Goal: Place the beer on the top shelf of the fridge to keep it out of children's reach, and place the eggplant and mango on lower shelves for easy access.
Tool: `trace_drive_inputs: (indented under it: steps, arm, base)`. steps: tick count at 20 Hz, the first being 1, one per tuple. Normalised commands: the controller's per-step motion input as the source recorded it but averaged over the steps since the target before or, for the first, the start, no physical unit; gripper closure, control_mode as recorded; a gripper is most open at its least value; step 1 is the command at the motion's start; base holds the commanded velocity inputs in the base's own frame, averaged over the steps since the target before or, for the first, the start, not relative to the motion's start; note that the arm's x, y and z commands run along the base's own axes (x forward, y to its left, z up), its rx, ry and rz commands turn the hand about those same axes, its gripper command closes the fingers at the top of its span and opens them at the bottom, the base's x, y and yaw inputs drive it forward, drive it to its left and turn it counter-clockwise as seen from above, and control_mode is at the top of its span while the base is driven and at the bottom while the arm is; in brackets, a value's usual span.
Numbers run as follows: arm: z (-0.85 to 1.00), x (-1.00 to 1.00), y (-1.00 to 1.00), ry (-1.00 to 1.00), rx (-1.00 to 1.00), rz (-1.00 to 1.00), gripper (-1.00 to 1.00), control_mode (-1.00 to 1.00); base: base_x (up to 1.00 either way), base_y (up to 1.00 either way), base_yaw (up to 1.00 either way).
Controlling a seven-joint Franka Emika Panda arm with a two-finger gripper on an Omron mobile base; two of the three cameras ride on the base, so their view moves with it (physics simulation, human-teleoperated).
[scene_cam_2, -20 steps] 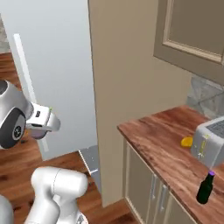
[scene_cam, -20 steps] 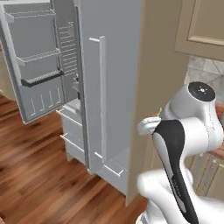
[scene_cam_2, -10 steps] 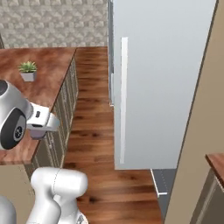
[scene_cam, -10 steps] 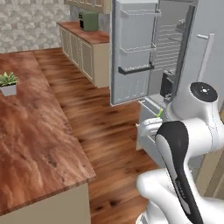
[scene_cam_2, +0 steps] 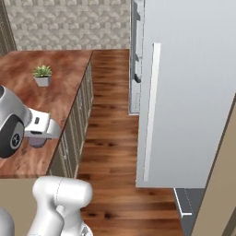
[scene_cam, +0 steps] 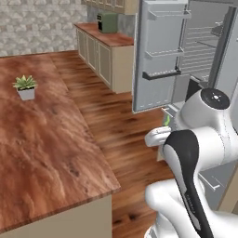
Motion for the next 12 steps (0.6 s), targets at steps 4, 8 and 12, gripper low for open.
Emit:
trace_drive_inputs:
  steps: [4,8,12]
  arm:
    - [0.00,0.00,0.00,0.00,0.00,0.00,1.00,1.00]
    - [0.00,0.00,0.00,0.00,0.00,0.00,1.00,1.00]
    - [0.00,0.00,0.00,0.00,0.00,0.00,1.00,1.00]
  base:
    - [0.84,0.00,0.00]
    - [1.00,-0.37,0.00]
    - [0.69,-0.84,0.00]
